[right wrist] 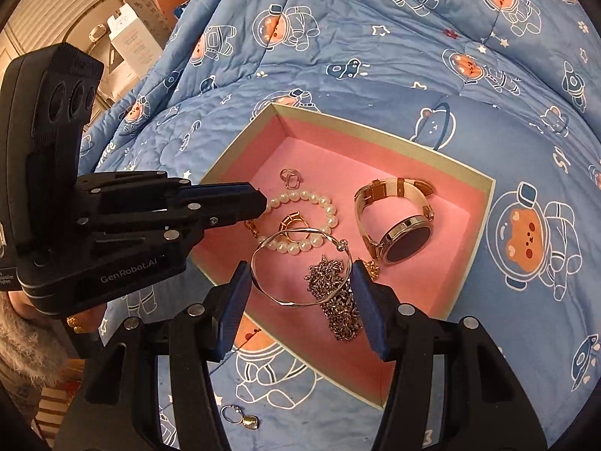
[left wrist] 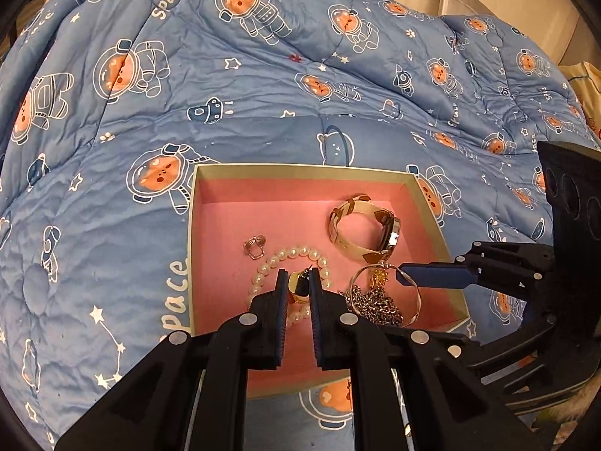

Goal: Organize jewelry
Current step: 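Carry the gold charm into the box with the left tool while the right tool carries the bangle there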

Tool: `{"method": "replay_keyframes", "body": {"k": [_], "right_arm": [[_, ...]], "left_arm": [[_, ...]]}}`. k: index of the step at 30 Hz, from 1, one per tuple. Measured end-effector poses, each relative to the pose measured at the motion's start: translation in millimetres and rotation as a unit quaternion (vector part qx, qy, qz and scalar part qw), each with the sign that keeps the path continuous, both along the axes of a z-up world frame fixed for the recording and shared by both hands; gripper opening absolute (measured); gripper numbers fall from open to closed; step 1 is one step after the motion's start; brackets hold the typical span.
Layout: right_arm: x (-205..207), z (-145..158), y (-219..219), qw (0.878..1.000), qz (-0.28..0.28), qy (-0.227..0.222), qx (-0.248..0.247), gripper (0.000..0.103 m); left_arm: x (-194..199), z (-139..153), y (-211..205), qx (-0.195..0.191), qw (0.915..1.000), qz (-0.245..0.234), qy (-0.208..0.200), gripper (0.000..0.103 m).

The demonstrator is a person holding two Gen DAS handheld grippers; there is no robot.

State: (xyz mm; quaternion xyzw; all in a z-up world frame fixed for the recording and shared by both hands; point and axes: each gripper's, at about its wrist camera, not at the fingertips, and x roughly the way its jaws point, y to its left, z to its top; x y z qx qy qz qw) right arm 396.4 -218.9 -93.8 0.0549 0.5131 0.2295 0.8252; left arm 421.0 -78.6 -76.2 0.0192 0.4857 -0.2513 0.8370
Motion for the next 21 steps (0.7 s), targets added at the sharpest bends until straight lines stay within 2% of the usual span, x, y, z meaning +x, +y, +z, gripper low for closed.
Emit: {"method": "replay_keyframes", "body": {"k": [5,21], "right_arm": [[8,-6,5,1.000,0.004,0.008,-0.013,0.055],[16,-14,18,0.999,0.014,0.007,-0.044,0.055]], "left_arm": [[9,-10,-3,0.005,0.9996,0.001,0.027,0.011],[17,-23,-16,0.023,0.9990,0.000,0.039,0.011]]}}
